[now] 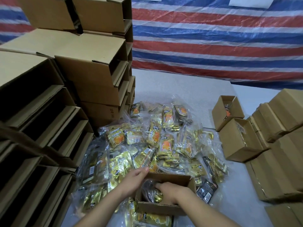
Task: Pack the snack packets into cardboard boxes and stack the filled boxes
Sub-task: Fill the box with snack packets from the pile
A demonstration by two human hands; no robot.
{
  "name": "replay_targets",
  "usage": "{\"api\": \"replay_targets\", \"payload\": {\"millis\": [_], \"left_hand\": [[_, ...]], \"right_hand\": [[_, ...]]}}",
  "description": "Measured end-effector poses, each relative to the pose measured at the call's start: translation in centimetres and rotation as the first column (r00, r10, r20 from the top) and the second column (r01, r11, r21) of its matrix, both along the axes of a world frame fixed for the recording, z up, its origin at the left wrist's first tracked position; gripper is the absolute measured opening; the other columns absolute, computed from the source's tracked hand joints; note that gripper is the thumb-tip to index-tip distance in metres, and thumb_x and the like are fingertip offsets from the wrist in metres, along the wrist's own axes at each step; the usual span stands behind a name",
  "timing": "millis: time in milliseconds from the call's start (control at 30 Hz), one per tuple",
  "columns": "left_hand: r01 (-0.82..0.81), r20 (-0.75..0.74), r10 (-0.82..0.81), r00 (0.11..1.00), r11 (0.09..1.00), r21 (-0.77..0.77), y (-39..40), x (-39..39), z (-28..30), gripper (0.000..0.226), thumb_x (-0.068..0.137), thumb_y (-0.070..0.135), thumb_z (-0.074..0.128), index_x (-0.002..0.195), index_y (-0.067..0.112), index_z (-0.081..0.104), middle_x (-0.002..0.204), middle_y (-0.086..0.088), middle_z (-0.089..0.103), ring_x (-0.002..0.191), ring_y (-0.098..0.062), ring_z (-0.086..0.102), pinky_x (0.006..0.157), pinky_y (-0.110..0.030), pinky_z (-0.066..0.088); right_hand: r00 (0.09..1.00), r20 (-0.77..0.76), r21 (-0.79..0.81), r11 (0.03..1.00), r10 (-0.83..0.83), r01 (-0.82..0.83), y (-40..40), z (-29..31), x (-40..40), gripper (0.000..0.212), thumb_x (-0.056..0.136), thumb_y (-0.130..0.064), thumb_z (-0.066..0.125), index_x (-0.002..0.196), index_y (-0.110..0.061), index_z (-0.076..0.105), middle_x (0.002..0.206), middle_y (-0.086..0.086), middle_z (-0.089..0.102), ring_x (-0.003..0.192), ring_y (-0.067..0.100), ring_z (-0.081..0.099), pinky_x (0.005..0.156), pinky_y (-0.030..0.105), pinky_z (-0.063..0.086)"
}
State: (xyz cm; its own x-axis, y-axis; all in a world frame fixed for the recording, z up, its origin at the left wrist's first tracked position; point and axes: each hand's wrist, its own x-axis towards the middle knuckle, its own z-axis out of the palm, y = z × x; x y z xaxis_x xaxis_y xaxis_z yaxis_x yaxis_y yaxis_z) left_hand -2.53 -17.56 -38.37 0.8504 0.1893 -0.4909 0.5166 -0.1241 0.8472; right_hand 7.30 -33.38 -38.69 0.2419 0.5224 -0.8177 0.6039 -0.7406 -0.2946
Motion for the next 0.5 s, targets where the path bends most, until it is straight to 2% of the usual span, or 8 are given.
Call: {"api": "replay_targets", "payload": {"millis": [67,133,200,267,300,367,433,500], "left_hand": [[0.004,0.000,-0.004,1.000,1.000,0.009,-0.1,0.1,-0.2,0.042,0.097,0.056,0.043,0.089,0.028,0.074,0.078,0.014,0.074,0.073,0.003,0.068,0.070,-0.015,0.049],[0.010,0.005,-0.010,1.000,1.000,0.018,-0.1,0.2,-0.5,0.042,0.098,0.055,0.044,0.086,0.026,0.072,0.080,0.007,0.073,0.077,-0.007,0.069,0.081,-0.030,0.056],[0.016,0.019,-0.016,1.000,1.000,0.011,-0.2,0.2,-0.7,0.041,0.100,0.052,0.045,0.087,0.023,0.072,0.087,0.000,0.073,0.087,-0.021,0.070,0.091,-0.043,0.055],[0.025,0.032,-0.026,0.999,0.999,0.027,-0.3,0.2,-0.8,0.043,0.101,0.052,0.045,0.089,0.021,0.071,0.091,-0.005,0.074,0.090,-0.026,0.070,0.092,-0.047,0.054],[0.023,0.040,-0.024,0.999,0.999,0.028,-0.4,0.3,-0.8,0.043,0.100,0.052,0.045,0.088,0.020,0.071,0.091,-0.006,0.074,0.089,-0.026,0.070,0.092,-0.048,0.054],[0.015,0.045,-0.015,0.999,1.000,0.010,-0.5,0.4,-0.7,0.043,0.099,0.051,0.045,0.087,0.018,0.070,0.089,-0.007,0.074,0.086,-0.026,0.071,0.090,-0.048,0.055],[0.011,0.046,-0.011,0.999,1.000,0.010,-0.5,0.5,-0.9,0.045,0.100,0.049,0.046,0.090,0.013,0.071,0.092,-0.009,0.074,0.089,-0.025,0.070,0.091,-0.045,0.055],[0.003,0.050,-0.004,0.999,1.000,0.022,-0.4,0.5,-1.2,0.046,0.101,0.048,0.046,0.087,0.011,0.069,0.090,-0.010,0.072,0.087,-0.022,0.068,0.093,-0.043,0.052]], "right_hand": [[0.997,-0.058,0.006,0.998,-0.056,0.057,-0.2,0.3,0.3,0.080,0.088,-0.034,0.071,0.155,-0.021,0.030,0.150,0.006,0.046,0.131,0.027,0.049,0.105,0.032,0.041],[0.989,-0.115,0.022,0.995,-0.090,0.093,-0.5,1.5,0.8,0.074,0.086,-0.040,0.070,0.150,-0.021,0.040,0.144,0.001,0.051,0.123,0.021,0.053,0.097,0.028,0.042],[0.991,-0.119,0.054,0.996,-0.061,0.067,-0.9,3.0,1.3,0.053,0.089,-0.047,0.064,0.135,-0.022,0.057,0.122,-0.002,0.061,0.105,0.018,0.057,0.083,0.027,0.044],[0.994,-0.092,0.101,0.992,-0.059,0.069,-1.1,4.2,1.5,0.030,0.096,-0.047,0.054,0.114,-0.027,0.068,0.099,-0.007,0.063,0.089,0.015,0.058,0.078,0.028,0.047],[0.991,-0.112,0.117,0.989,-0.076,0.089,-1.1,4.7,1.5,0.024,0.099,-0.043,0.049,0.103,-0.031,0.069,0.089,-0.010,0.063,0.081,0.013,0.056,0.076,0.028,0.046],[0.979,-0.174,0.130,0.983,-0.109,0.132,-0.3,5.2,1.1,0.027,0.101,-0.035,0.042,0.085,-0.032,0.063,0.077,-0.011,0.058,0.068,0.010,0.050,0.066,0.026,0.042],[0.979,-0.194,0.101,0.991,-0.063,0.084,1.1,4.9,0.1,0.029,0.102,-0.027,0.038,0.084,-0.022,0.061,0.085,0.001,0.059,0.071,0.016,0.051,0.066,0.027,0.041],[0.973,-0.225,0.083,0.993,-0.058,0.079,2.1,3.1,-1.5,0.029,0.102,-0.012,0.036,0.107,-0.004,0.063,0.113,0.019,0.062,0.097,0.032,0.059,0.087,0.034,0.048]]}}
